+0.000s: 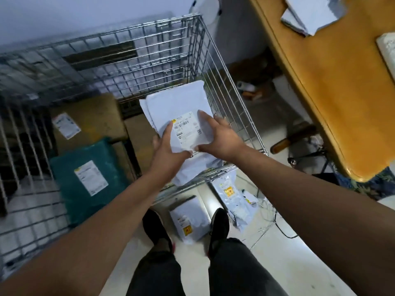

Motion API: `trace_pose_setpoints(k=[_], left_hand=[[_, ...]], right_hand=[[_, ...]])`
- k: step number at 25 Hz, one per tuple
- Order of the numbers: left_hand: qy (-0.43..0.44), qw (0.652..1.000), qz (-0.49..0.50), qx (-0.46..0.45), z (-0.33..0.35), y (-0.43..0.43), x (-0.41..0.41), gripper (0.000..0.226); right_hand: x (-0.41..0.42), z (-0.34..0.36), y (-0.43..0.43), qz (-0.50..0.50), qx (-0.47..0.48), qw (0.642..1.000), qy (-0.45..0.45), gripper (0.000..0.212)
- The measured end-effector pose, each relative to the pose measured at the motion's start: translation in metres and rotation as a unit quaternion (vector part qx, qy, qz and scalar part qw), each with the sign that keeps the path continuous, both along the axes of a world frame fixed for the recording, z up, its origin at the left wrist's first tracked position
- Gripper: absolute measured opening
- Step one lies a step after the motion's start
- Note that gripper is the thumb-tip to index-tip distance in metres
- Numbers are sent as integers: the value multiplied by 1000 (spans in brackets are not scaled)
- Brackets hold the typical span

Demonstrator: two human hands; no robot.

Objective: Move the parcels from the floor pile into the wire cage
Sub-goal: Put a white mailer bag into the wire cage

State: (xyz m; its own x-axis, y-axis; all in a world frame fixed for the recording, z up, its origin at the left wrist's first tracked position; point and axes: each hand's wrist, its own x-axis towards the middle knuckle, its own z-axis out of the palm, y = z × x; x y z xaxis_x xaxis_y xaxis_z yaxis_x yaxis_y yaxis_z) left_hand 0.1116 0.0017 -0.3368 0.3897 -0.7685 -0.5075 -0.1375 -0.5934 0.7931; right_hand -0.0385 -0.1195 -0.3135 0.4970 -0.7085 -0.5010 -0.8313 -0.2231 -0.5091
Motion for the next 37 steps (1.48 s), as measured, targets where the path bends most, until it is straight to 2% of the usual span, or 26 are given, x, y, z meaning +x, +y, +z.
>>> trace_pose_setpoints(k=[3, 6, 9, 12, 14, 16, 19, 26, 29, 30, 31, 33, 35, 37], left_hand=[[7, 999, -32, 31, -69, -37, 3, 125], [58, 996, -20, 72, -142, -65, -4, 135], [116, 988, -9, 106, -215, -94, -18, 134], [192, 976, 12, 104, -279, -116, -31, 125], [218, 970, 26, 103, -305, -125, -37, 121], [215, 970, 25, 113, -322, -134, -41, 134], [162, 980, -5, 115, -342, -138, -44, 143], [147, 980, -14, 137, -360, -122, -54, 121], [174, 977, -35, 120, -365, -116, -53, 107], [150, 979, -42, 131, -363, -117, -52, 106], [117, 983, -52, 132, -356, -116, -50, 108], [65, 988, -79, 115, -334, -111, -40, 128], [64, 989, -104, 88, -303, -106, -24, 136], [20, 989, -130, 74, -251, -97, -10, 122]], right_hand=[[2, -69, -31, -12, 17, 999, 39, 122], [0, -134, -58, 2, 38, 994, 104, 125], [-8, -206, -85, 16, 78, 986, 144, 125], [-21, -266, -111, -10, 141, 980, 140, 114], [-25, -289, -121, -13, 146, 979, 140, 103], [-25, -310, -126, -8, 141, 978, 153, 95], [-18, -328, -120, -32, 120, 973, 192, 102], [-15, -333, -115, 49, 69, 947, 310, 101], [-14, -334, -117, 61, 89, 949, 298, 104], [-13, -332, -118, 58, 94, 952, 286, 104], [-12, -327, -119, 54, 93, 956, 275, 104], [-4, -314, -119, 54, 94, 966, 235, 104], [11, -284, -116, 35, 116, 983, 137, 97], [28, -241, -105, 5, 117, 993, 27, 85]])
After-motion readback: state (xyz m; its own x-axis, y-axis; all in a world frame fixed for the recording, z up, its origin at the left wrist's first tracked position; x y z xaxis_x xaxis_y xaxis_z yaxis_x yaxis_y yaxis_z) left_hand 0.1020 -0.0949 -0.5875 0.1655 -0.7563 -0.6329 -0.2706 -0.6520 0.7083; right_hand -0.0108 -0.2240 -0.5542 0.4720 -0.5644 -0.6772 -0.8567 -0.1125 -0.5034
